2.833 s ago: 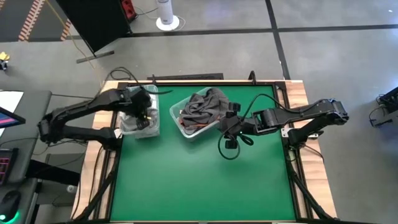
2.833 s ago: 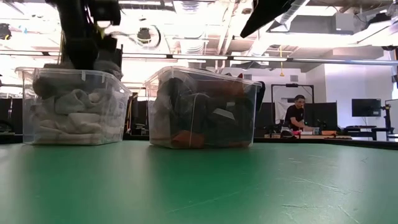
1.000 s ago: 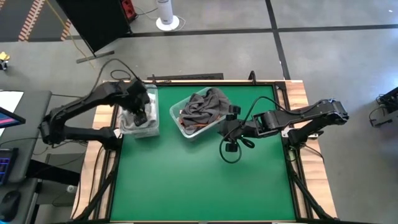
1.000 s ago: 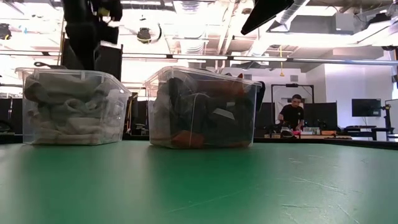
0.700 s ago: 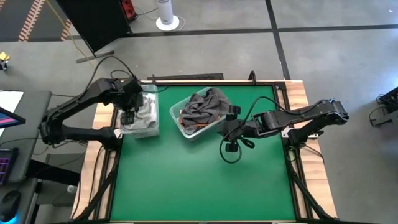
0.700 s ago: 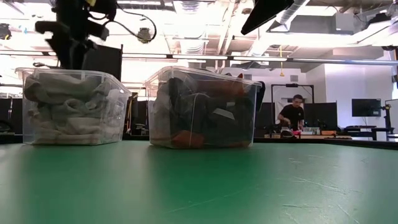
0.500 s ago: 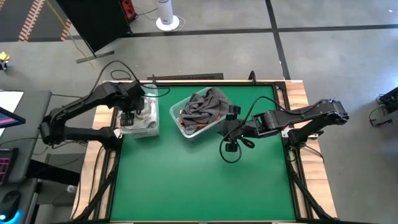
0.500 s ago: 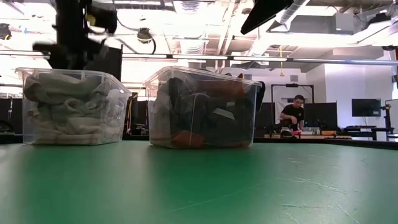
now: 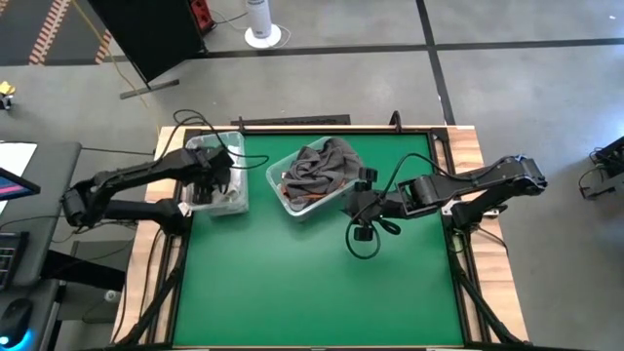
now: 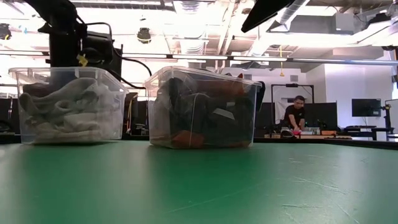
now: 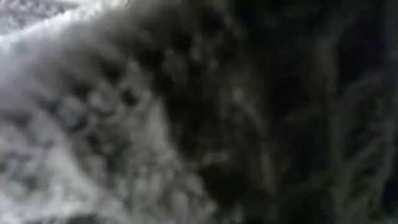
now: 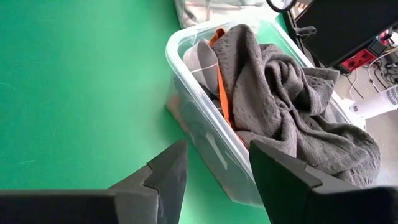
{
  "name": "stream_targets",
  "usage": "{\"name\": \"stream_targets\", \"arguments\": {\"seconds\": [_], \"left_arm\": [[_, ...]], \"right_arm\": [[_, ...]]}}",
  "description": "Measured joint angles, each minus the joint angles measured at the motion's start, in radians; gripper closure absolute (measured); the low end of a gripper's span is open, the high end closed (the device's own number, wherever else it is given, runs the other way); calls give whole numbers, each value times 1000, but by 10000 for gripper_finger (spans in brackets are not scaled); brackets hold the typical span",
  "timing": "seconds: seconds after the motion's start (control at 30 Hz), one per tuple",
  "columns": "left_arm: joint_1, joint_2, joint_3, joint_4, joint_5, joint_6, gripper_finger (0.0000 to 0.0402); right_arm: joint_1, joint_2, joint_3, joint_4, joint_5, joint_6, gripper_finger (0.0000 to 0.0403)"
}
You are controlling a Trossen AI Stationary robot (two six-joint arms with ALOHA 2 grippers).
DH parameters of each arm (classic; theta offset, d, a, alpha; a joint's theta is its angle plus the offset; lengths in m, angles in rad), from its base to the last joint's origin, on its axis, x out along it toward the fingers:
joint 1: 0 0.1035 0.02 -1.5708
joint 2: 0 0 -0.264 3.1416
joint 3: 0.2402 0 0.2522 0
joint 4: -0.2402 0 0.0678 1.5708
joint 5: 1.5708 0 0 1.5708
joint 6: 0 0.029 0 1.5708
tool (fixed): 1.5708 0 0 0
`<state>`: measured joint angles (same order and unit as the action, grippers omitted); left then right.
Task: Sort towels by color in basket
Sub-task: Put the light gray towel into the left transparent bin
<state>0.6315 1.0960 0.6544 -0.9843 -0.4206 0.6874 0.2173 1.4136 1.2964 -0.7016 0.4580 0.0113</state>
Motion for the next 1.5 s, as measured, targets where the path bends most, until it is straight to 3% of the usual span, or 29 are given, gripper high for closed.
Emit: {"name": "stream_targets", "arguments": {"seconds": [0.2,0.63,0.7,0.77,0.83,0.9,1.27,1.4,1.5], "left_arm": [[-11,5,73,-80,-39,-57,168],[-43,2,449,-236,-56,-101,168],[-43,-3,488,-236,-4,-128,168],[-43,-7,508,-234,119,-147,168],[-43,-11,506,-238,242,-153,168],[-45,-12,486,-235,293,-158,168],[-40,-13,144,-4,320,-185,168],[-40,-15,173,-61,299,-216,168],[-42,-16,279,-162,282,-244,168]], "right_arm": [[-3,0,0,0,0,0,195],[-24,0,0,7,0,-13,195],[-24,0,0,7,0,-14,195],[-24,0,0,7,0,-12,195],[-24,0,0,7,0,-11,195],[-24,0,0,6,0,-10,195],[-7,0,0,52,-2,12,195],[-15,5,0,170,-14,10,195],[-39,40,0,265,-29,-22,195]]}}
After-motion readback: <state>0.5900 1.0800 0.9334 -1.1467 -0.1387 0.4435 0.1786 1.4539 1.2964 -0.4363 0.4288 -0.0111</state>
